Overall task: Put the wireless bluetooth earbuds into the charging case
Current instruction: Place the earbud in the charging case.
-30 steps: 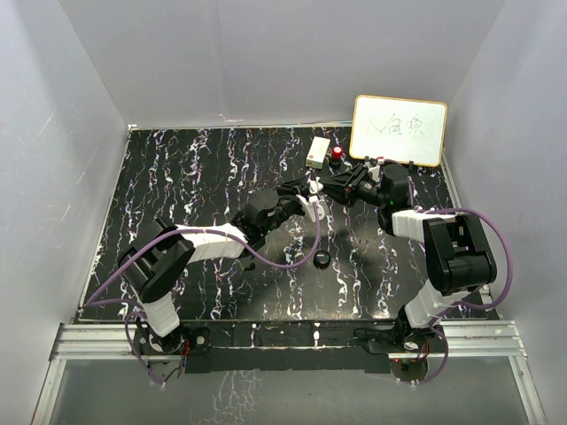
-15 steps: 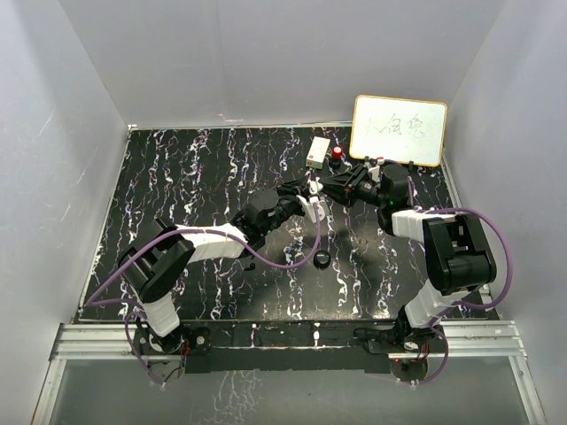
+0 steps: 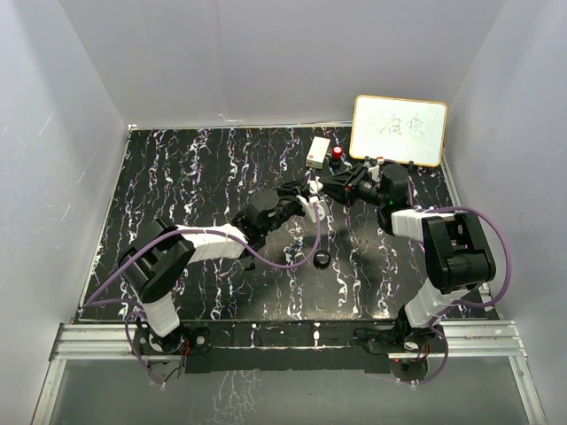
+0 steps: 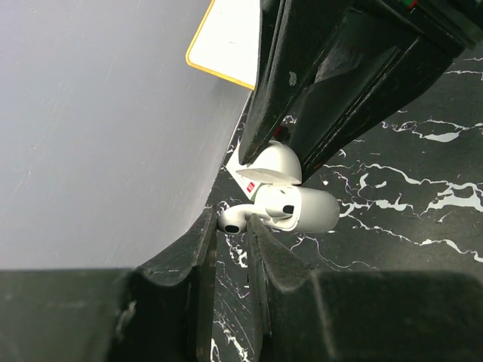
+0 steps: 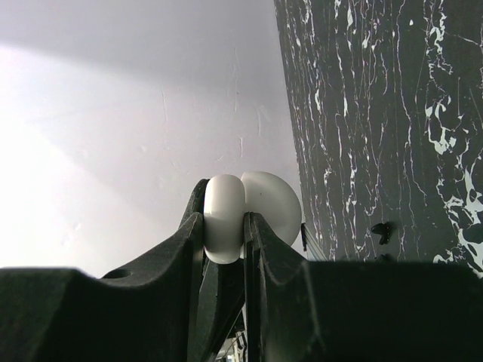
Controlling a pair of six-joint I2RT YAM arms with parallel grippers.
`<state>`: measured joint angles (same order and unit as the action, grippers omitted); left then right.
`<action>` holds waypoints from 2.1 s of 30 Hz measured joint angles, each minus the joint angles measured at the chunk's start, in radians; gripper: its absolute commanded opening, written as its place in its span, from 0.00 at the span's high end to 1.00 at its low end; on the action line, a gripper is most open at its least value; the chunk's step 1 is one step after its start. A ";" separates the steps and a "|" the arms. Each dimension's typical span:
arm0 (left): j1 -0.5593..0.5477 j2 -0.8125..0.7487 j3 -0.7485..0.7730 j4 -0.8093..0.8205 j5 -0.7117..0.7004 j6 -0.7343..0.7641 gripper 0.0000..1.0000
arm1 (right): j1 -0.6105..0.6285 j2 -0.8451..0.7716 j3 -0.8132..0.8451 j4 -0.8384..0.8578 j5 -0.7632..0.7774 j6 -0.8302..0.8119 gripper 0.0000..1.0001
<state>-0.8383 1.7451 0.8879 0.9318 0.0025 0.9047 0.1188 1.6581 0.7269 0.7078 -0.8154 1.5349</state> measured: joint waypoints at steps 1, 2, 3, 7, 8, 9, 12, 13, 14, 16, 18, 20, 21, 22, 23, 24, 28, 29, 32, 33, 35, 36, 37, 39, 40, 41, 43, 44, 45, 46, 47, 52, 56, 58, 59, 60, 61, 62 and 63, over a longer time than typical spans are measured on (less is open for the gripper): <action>-0.001 0.000 0.000 0.002 -0.003 0.000 1.00 | 0.000 0.000 0.002 0.000 0.000 0.002 1.00; -0.002 0.000 0.000 0.004 -0.005 0.000 1.00 | 0.000 0.000 0.003 0.000 -0.001 0.004 1.00; -0.003 0.000 0.000 0.006 -0.007 0.000 1.00 | 0.000 0.000 0.005 0.001 -0.002 0.005 1.00; -0.003 0.000 0.000 0.008 -0.010 0.000 1.00 | 0.000 0.000 0.005 0.002 -0.002 0.010 1.00; -0.005 0.000 0.000 0.009 -0.011 0.000 0.99 | 0.000 0.000 0.005 0.002 -0.002 0.011 1.00; -0.005 0.000 0.000 0.009 -0.013 0.000 0.99 | 0.000 0.000 0.005 0.002 -0.002 0.012 1.00; -0.008 0.001 0.000 0.011 -0.019 0.000 0.97 | 0.000 0.000 0.005 0.002 -0.002 0.012 1.00; -0.009 0.001 0.000 0.011 -0.020 0.000 0.96 | 0.000 0.000 0.005 0.002 -0.002 0.012 1.00; -0.009 0.001 -0.002 0.011 -0.021 -0.001 0.96 | 0.000 0.000 0.005 0.002 -0.002 0.012 1.00; -0.010 0.001 -0.003 0.014 -0.023 -0.004 0.95 | 0.000 0.002 0.005 0.003 -0.003 0.012 1.00; -0.010 0.000 -0.005 0.014 -0.025 -0.008 0.94 | 0.000 0.005 0.005 0.003 -0.003 0.013 1.00; -0.010 0.001 -0.005 0.014 -0.027 -0.013 0.93 | 0.000 0.010 0.007 0.006 -0.003 0.014 1.00; -0.010 0.000 -0.005 0.014 -0.028 -0.016 0.93 | 0.000 0.012 0.009 0.006 -0.004 0.014 1.00; -0.010 0.001 -0.005 0.014 -0.029 -0.019 0.93 | 0.000 0.014 0.011 0.007 -0.004 0.015 1.00; -0.010 0.000 -0.005 0.014 -0.030 -0.022 0.93 | 0.001 0.015 0.012 0.007 -0.005 0.016 1.00; -0.010 0.001 -0.005 0.014 -0.031 -0.025 0.93 | 0.001 0.015 0.012 0.007 -0.004 0.016 1.00; -0.010 0.000 -0.005 0.014 -0.032 -0.035 0.93 | 0.002 0.017 0.012 0.008 -0.004 0.017 1.00; -0.010 0.000 -0.005 0.013 -0.032 -0.037 0.93 | 0.002 0.018 0.012 0.007 -0.004 0.017 1.00; -0.010 0.000 -0.005 0.014 -0.033 -0.043 0.92 | 0.002 0.018 0.012 0.008 -0.003 0.017 1.00; -0.010 0.000 -0.005 0.013 -0.033 -0.045 0.91 | 0.002 0.018 0.012 0.008 -0.003 0.018 1.00; -0.010 0.000 -0.005 0.013 -0.034 -0.049 0.90 | 0.002 0.019 0.012 0.011 -0.003 0.019 1.00; -0.010 0.000 -0.005 0.013 -0.035 -0.050 0.90 | 0.003 0.020 0.012 0.012 -0.003 0.020 1.00; -0.010 0.000 -0.005 0.013 -0.037 -0.052 0.90 | 0.003 0.020 0.012 0.014 -0.003 0.020 1.00; -0.010 0.000 -0.005 0.014 -0.038 -0.053 0.88 | 0.003 0.021 0.012 0.017 -0.003 0.020 1.00; -0.010 0.000 -0.005 0.014 -0.039 -0.053 0.86 | 0.003 0.021 0.012 0.018 -0.003 0.020 1.00; -0.010 0.000 -0.005 0.014 -0.039 -0.053 0.86 | 0.004 0.021 0.012 0.020 -0.003 0.021 1.00; -0.010 0.000 -0.005 0.014 -0.040 -0.053 0.85 | 0.004 0.023 0.012 0.023 -0.003 0.021 1.00; -0.010 0.000 -0.005 0.014 -0.040 -0.053 0.84 | 0.004 0.024 0.013 0.023 -0.003 0.021 1.00; -0.010 0.000 -0.005 0.014 -0.040 -0.054 0.83 | 0.004 0.026 0.014 0.024 -0.003 0.022 1.00; -0.010 0.000 -0.005 0.014 -0.041 -0.054 0.83 | 0.004 0.027 0.015 0.024 -0.004 0.024 1.00; -0.010 0.000 -0.005 0.014 -0.042 -0.055 0.83 | 0.004 0.028 0.016 0.024 -0.004 0.024 1.00; -0.010 0.000 -0.005 0.014 -0.043 -0.061 0.81 | 0.004 0.028 0.017 0.026 -0.004 0.024 1.00; -0.010 -0.001 -0.005 0.014 -0.043 -0.068 0.80 | 0.004 0.028 0.017 0.026 -0.003 0.027 1.00; -0.010 -0.002 -0.005 0.014 -0.043 -0.069 0.79 | 0.004 0.029 0.017 0.027 -0.004 0.029 1.00; -0.010 -0.002 -0.005 0.014 -0.043 -0.071 0.78 | 0.004 0.029 0.017 0.028 -0.003 0.031 1.00; -0.010 -0.002 -0.005 0.014 -0.043 -0.072 0.78 | 0.004 0.029 0.017 0.028 -0.003 0.032 1.00; -0.010 -0.003 -0.005 0.014 -0.041 -0.075 0.78 | 0.004 0.029 0.018 0.029 -0.003 0.035 1.00; -0.011 -0.004 -0.005 0.011 -0.040 -0.077 0.77 | 0.004 0.030 0.018 0.031 0.000 0.035 1.00; -0.012 -0.004 -0.005 0.010 -0.040 -0.079 0.77 | 0.004 0.030 0.018 0.031 0.000 0.036 1.00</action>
<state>-0.8505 1.7409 0.8825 0.9417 -0.0372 0.8261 0.1226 1.6878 0.7452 0.7383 -0.8150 1.5707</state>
